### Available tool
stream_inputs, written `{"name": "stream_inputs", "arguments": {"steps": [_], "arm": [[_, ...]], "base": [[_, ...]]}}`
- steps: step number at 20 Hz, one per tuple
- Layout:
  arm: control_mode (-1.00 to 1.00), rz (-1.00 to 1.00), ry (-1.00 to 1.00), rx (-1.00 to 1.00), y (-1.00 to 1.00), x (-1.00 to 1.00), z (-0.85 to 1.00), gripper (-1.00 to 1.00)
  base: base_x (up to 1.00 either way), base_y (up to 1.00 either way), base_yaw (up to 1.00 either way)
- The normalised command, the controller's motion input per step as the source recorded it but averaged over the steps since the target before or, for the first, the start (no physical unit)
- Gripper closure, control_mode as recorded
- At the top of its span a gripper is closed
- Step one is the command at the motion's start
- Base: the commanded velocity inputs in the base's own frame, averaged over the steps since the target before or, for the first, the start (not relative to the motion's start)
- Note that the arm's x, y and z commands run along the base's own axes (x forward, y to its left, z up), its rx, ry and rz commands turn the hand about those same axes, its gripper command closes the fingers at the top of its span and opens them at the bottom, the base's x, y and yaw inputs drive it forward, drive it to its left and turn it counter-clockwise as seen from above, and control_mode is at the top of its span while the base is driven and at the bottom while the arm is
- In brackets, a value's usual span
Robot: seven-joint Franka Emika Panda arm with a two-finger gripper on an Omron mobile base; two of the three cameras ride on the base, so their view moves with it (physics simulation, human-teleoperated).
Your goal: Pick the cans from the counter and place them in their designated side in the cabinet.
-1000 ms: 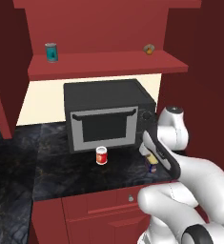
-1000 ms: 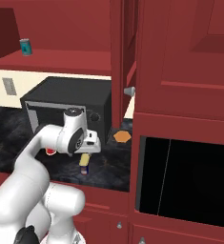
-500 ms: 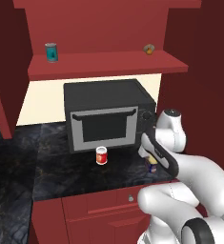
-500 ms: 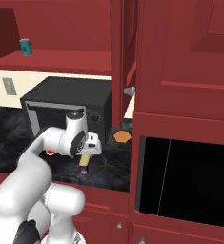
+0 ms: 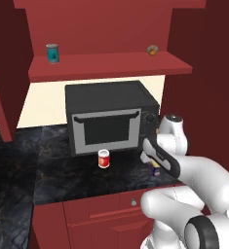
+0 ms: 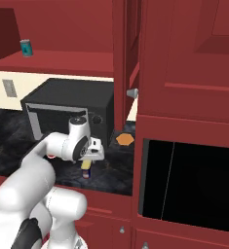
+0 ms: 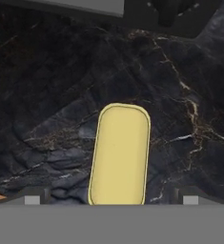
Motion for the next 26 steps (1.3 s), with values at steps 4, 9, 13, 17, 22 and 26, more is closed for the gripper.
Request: {"name": "stream_inputs", "arguments": {"steps": [4, 9, 13, 17, 22, 26], "arm": [[-1.00, 0.00, 0.00, 0.00, -0.01, 0.05, -0.14, -1.00], [-1.00, 0.00, 0.00, 0.00, 0.00, 0.05, -0.14, -1.00], [-1.00, 0.00, 0.01, 0.00, -0.01, 0.06, -0.14, -1.00], [-1.00, 0.00, 0.00, 0.00, -0.02, 0.05, -0.13, -1.00], [-1.00, 0.00, 0.00, 0.00, -0.01, 0.06, -0.12, -1.00], [-1.00, 0.00, 0.00, 0.00, 0.00, 0.05, -0.11, -1.00]], "base": [[0.00, 0.00, 0.00], [0.00, 0.00, 0.00], [0.00, 0.00, 0.00], [0.00, 0.00, 0.00], [0.00, 0.00, 0.00], [0.00, 0.00, 0.00]]}}
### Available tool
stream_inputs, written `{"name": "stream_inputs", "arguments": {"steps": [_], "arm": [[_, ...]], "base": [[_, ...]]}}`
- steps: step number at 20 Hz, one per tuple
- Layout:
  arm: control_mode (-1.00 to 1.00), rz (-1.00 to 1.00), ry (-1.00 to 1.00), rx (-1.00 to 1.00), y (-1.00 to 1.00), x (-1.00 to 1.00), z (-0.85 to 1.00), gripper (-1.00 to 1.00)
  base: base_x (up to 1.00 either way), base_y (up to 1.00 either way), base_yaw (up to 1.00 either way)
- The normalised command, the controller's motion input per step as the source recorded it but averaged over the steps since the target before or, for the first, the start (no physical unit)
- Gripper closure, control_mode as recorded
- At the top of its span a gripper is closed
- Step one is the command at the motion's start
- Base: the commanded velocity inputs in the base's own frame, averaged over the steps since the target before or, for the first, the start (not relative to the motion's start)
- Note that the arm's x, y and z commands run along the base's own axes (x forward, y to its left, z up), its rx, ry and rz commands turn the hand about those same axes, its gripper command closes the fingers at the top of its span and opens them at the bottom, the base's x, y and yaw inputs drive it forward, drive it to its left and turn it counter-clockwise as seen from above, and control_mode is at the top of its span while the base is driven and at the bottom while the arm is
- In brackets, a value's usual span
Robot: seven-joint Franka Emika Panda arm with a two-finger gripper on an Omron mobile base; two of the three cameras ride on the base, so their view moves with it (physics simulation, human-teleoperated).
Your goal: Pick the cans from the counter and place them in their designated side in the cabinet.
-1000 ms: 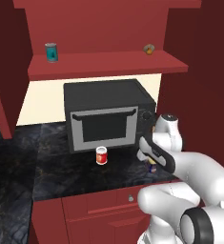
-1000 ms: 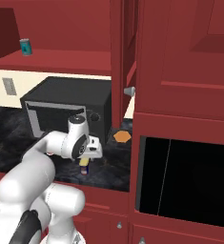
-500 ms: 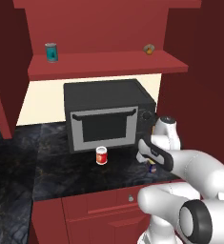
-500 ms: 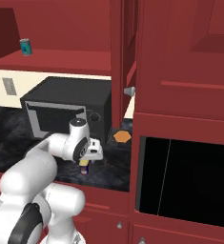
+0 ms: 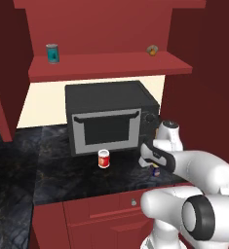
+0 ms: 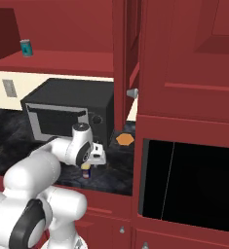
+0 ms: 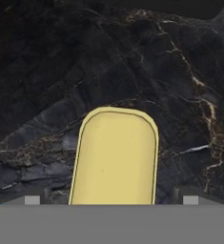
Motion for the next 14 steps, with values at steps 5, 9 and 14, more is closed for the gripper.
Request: {"name": "stream_inputs", "arguments": {"steps": [5, 9, 14], "arm": [[-1.00, 0.00, 0.00, 0.00, -0.01, 0.02, -0.10, 1.00], [-1.00, 0.00, 0.00, 0.00, -0.08, 0.00, -0.02, 1.00], [-1.00, 0.01, 0.00, 0.00, -0.06, 0.00, 0.01, 1.00]], "base": [[0.00, 0.00, 0.00], [0.00, 0.00, 0.00], [0.00, 0.00, 0.00]]}}
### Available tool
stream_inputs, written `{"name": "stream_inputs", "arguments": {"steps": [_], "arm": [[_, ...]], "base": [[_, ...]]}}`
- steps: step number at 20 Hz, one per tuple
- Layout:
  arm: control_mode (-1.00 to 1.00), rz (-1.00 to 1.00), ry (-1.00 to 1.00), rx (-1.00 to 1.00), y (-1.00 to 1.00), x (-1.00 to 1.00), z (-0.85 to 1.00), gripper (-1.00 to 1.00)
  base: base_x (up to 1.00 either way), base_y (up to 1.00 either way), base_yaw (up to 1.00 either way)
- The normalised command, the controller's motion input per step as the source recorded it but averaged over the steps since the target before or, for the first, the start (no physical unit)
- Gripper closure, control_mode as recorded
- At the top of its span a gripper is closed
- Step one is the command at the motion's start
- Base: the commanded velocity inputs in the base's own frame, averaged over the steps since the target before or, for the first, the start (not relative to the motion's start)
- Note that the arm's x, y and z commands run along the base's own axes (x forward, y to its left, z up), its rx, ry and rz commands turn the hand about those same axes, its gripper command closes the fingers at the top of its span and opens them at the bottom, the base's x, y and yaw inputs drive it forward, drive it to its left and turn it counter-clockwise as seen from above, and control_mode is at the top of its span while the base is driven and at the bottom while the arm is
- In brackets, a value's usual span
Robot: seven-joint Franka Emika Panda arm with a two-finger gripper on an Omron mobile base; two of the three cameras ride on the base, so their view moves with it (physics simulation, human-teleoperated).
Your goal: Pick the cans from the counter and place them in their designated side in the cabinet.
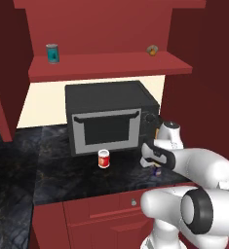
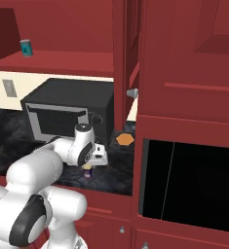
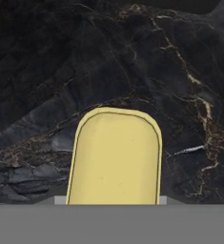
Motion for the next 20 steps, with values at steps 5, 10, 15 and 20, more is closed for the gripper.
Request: {"name": "stream_inputs", "arguments": {"steps": [5, 10, 15, 20], "arm": [[-1.00, 0.03, -0.05, 0.00, 0.00, -0.02, 0.18, 1.00], [-1.00, 0.03, -0.08, 0.00, 0.00, -0.06, 0.27, 1.00], [-1.00, 0.03, -0.08, 0.00, 0.00, -0.12, 0.27, 1.00], [-1.00, 0.03, -0.04, 0.00, 0.00, -0.12, 0.32, 1.00]], "base": [[0.00, 0.00, 0.00], [0.00, 0.00, 0.00], [0.00, 0.00, 0.00], [0.00, 0.00, 0.00]]}}
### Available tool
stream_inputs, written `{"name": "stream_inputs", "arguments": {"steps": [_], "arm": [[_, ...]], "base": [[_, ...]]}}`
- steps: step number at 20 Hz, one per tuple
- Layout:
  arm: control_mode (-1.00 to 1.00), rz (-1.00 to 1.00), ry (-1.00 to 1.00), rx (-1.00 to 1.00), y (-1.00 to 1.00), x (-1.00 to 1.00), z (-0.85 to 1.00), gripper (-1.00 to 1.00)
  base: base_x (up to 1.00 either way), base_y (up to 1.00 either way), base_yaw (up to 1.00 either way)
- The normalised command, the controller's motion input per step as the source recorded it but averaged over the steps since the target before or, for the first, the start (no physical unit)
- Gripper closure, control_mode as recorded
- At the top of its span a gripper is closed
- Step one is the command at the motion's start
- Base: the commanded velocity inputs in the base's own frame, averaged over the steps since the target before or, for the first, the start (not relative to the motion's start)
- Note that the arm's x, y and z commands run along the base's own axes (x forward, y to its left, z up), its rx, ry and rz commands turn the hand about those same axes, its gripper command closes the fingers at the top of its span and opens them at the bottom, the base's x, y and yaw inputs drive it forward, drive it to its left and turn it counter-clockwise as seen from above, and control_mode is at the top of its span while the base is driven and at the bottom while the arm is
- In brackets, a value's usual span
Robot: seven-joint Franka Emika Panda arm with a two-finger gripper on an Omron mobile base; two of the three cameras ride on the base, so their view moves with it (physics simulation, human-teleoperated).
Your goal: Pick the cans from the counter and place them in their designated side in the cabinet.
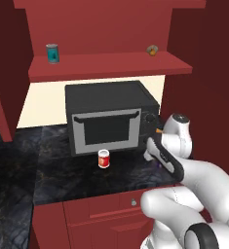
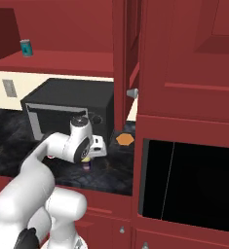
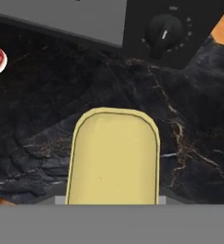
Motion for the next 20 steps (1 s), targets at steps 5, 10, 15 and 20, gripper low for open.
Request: {"name": "stream_inputs", "arguments": {"steps": [5, 10, 15, 20], "arm": [[-1.00, 0.03, -0.04, 0.00, 0.01, -0.22, 0.35, 1.00], [-1.00, 0.02, -0.05, 0.00, 0.01, -0.23, 0.34, 1.00], [-1.00, 0.01, -0.04, 0.00, 0.01, -0.19, 0.28, 1.00], [-1.00, 0.00, -0.01, 0.00, 0.01, -0.19, 0.28, 1.00]], "base": [[0.00, 0.00, 0.00], [0.00, 0.00, 0.00], [0.00, 0.00, 0.00], [0.00, 0.00, 0.00]]}}
